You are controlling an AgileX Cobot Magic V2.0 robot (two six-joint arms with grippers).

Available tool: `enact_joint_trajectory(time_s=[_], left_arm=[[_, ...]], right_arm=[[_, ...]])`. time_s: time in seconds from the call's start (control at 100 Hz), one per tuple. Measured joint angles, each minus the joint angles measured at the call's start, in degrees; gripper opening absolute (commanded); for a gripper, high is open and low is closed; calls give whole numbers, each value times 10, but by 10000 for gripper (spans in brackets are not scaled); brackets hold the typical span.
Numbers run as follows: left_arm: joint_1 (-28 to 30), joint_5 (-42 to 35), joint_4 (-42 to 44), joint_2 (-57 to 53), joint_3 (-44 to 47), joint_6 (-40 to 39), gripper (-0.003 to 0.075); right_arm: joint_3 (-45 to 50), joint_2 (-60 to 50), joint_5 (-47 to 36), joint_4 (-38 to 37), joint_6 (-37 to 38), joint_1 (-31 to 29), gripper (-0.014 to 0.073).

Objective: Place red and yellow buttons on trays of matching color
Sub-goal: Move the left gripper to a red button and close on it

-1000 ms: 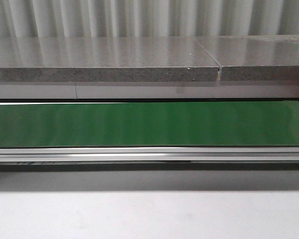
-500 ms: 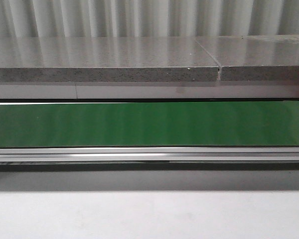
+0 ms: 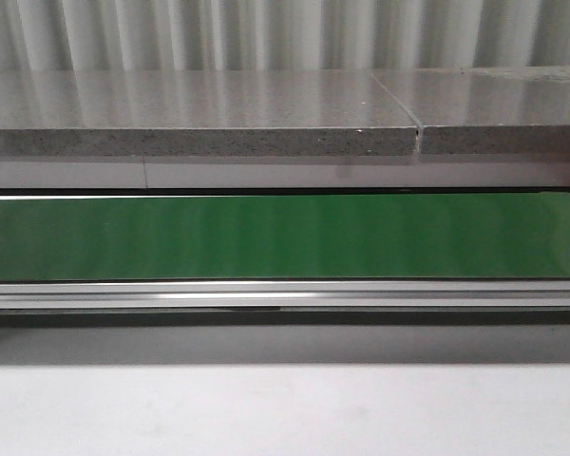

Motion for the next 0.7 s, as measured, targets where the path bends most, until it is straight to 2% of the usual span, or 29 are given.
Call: enact_joint_trajectory(time_s=[0.27,0.7], left_arm=[[0,-18,-1,107,-53,0,640],[0,-26,-2,217,-114,0,640]], right_arm=[[0,0,0,0,0,0,-68],[0,0,0,0,0,0,-68]])
